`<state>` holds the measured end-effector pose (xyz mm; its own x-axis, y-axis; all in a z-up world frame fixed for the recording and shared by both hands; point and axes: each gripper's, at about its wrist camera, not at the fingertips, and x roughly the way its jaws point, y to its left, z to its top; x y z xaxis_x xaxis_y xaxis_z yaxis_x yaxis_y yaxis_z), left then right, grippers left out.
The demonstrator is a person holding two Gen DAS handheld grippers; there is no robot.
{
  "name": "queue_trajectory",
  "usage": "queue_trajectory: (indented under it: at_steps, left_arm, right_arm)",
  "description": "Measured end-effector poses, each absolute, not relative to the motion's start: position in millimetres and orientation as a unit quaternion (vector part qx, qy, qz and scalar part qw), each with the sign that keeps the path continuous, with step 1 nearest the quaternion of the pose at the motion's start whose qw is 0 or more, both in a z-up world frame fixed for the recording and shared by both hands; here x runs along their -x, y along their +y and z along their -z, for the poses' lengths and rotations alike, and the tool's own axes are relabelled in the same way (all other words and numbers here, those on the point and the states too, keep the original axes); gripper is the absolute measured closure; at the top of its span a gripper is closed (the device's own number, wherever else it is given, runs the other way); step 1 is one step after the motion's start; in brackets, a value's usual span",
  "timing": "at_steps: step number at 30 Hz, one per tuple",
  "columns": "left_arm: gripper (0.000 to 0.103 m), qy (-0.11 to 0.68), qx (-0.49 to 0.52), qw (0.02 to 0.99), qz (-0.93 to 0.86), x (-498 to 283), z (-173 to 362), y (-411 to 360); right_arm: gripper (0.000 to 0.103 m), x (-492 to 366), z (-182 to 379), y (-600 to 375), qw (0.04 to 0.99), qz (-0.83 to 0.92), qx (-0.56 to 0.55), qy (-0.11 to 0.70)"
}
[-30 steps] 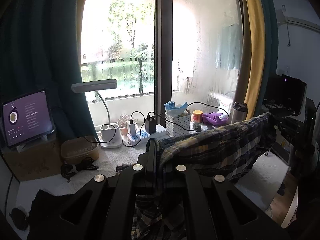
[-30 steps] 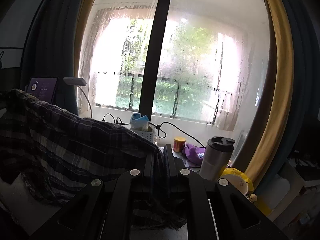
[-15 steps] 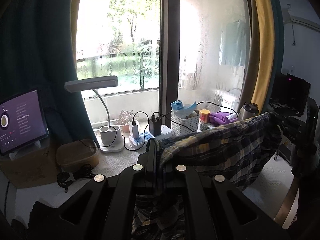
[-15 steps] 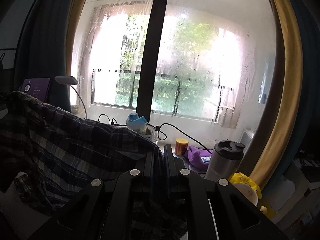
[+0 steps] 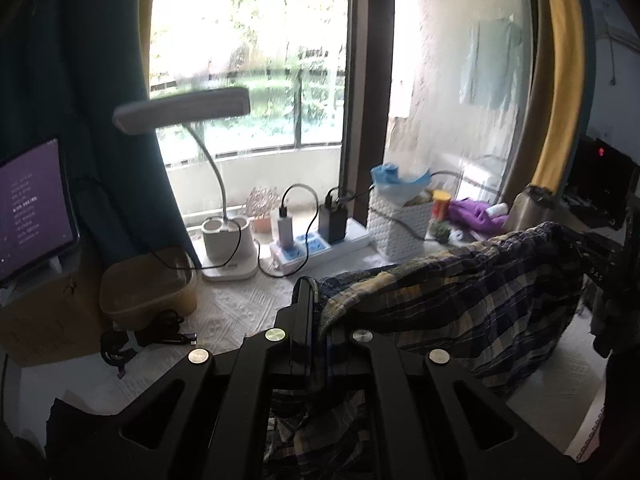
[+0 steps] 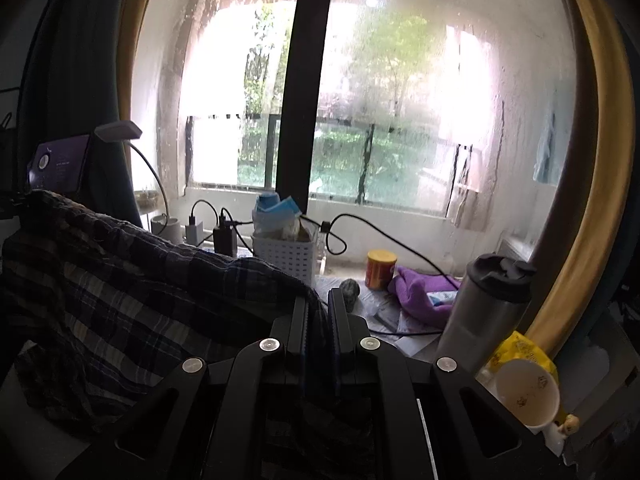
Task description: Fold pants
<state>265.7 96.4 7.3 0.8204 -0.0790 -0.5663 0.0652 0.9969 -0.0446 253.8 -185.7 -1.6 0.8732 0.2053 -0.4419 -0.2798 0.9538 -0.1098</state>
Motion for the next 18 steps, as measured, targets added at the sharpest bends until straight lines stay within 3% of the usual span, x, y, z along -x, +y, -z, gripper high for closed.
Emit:
queue_trajectory:
  at_steps: [18]
  left_arm:
    - [0.098,0.388,0.019,0.921,0.019,-341,84,118]
  right_arm:
    - [0.094,-324,81,-166,0.926,-0.107,0.091,0.350]
